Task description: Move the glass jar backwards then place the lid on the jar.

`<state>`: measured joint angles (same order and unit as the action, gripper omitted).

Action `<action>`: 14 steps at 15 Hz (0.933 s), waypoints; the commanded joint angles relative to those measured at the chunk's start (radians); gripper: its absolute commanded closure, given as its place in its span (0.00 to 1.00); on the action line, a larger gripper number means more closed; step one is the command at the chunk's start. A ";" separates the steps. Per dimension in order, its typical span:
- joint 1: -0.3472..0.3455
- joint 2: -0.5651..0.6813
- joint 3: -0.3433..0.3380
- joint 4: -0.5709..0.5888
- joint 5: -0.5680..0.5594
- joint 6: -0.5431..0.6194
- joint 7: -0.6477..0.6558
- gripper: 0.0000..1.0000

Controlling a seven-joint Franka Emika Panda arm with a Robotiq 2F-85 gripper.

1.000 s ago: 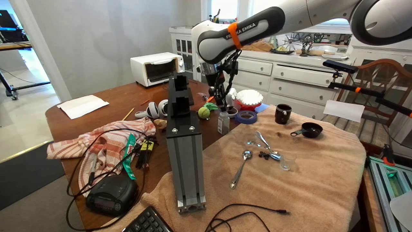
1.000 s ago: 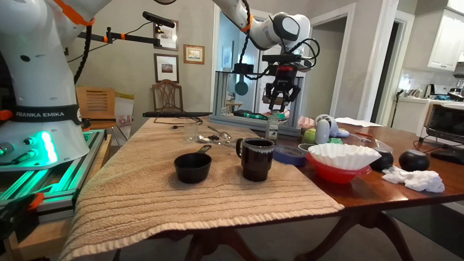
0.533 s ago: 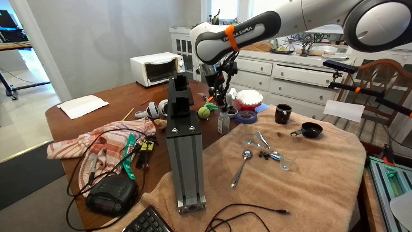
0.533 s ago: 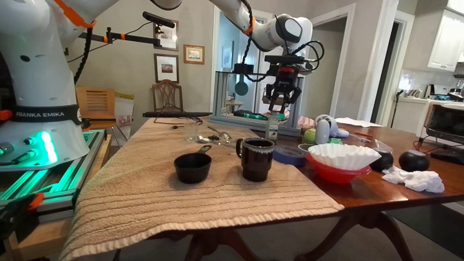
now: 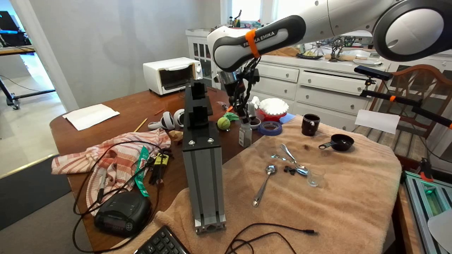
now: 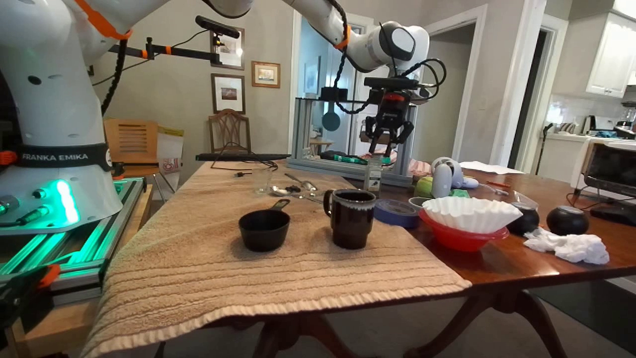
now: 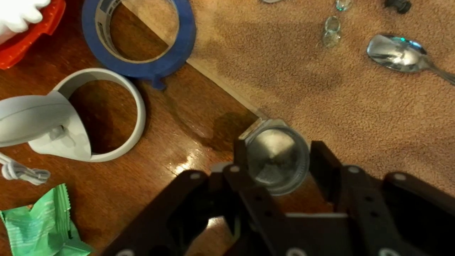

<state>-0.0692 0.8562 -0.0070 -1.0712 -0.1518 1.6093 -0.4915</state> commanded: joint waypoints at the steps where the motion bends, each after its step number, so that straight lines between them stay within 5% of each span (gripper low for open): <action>1: -0.004 0.026 0.012 0.045 -0.011 -0.039 -0.014 0.77; 14: -0.007 0.023 0.023 0.032 -0.002 -0.034 -0.014 0.77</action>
<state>-0.0692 0.8573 0.0049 -1.0709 -0.1516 1.6046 -0.4941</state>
